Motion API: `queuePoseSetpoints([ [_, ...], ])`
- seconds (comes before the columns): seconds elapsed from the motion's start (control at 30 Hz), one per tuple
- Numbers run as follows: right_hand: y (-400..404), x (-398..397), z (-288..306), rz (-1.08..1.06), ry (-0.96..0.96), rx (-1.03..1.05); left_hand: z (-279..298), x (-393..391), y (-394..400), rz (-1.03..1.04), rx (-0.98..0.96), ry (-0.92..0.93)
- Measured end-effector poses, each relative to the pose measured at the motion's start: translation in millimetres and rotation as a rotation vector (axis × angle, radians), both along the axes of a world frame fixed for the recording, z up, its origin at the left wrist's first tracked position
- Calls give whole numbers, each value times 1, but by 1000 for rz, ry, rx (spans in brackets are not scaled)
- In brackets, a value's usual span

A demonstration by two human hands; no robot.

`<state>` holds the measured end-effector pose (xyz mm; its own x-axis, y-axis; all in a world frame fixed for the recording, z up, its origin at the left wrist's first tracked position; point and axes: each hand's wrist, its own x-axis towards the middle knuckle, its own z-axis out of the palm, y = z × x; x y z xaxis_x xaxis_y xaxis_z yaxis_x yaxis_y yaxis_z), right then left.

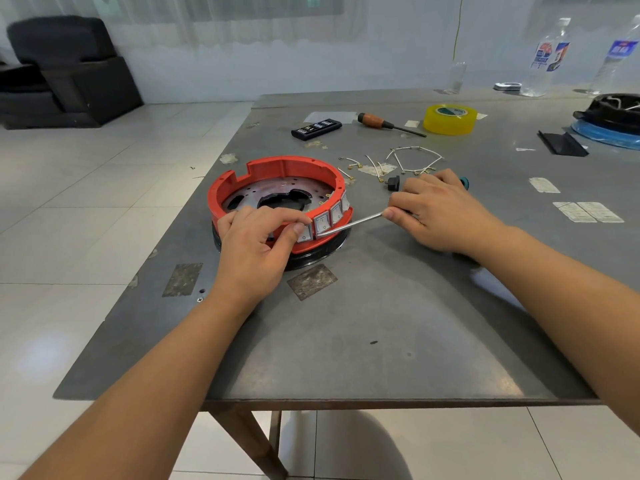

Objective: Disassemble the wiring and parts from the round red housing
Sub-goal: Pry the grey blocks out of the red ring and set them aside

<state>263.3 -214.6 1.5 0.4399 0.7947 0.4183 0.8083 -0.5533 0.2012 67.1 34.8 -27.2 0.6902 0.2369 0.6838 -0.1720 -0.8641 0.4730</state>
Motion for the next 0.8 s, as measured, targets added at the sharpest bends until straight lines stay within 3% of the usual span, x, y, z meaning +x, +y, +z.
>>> queuePoseSetpoints([
  [0.43,23,25,13,104,184,-79,-2,3,3,-15,-5,-5],
  [0.8,46,28,16,164,176,-124,-2,2,1,-20,-21,-3],
])
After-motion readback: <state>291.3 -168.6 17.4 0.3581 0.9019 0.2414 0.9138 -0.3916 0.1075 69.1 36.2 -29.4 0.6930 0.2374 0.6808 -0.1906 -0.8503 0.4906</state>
